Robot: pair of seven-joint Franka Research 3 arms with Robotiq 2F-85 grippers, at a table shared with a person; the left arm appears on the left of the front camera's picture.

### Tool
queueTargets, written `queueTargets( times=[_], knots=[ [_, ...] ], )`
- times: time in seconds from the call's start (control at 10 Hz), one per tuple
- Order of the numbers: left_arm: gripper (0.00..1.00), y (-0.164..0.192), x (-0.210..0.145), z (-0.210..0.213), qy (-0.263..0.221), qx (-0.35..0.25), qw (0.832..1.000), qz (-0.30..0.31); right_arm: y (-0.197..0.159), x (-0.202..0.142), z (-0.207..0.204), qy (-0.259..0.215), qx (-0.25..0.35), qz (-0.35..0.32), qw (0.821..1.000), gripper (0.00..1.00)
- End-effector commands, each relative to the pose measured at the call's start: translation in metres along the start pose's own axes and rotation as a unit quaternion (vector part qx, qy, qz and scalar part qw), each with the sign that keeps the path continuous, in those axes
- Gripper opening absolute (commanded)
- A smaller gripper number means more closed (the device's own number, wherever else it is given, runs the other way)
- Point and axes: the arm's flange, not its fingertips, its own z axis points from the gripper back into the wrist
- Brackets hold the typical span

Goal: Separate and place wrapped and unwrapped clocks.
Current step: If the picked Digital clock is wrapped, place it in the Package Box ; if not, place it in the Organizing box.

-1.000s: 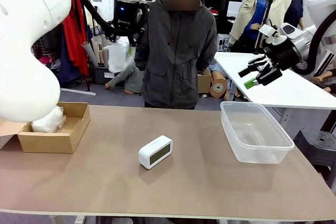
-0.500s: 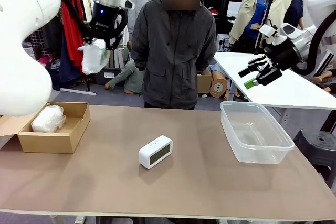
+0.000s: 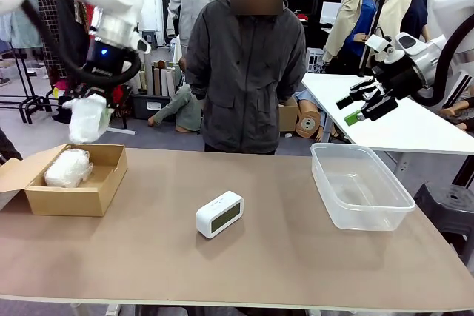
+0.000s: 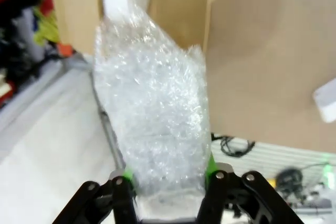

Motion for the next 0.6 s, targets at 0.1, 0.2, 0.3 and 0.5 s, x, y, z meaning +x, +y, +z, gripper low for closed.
queueTargets(
  times=[0.1, 0.2, 0.3, 0.5],
  knots=[
    [0.0, 0.014, -0.057, -0.095, -0.154, -0.028, 0.986, 0.061, 0.001, 0.001, 0.001, 0.0, -0.002, 0.001, 1.0, 1.0],
    [0.0, 0.016, -0.052, -0.095, -0.171, -0.041, 0.982, 0.077, 0.001, 0.001, 0.001, 0.0, -0.002, 0.001, 1.0, 1.0],
    [0.0, 0.013, -0.042, -0.087, -0.194, -0.051, 0.976, 0.082, 0.001, 0.001, 0.001, 0.0, -0.002, 0.001, 1.0, 1.0],
    [0.0, 0.007, -0.033, -0.066, -0.132, -0.04, 0.989, 0.049, 0.001, 0.001, 0.001, 0.0, -0.002, 0.001, 1.0, 1.0]
  ],
)
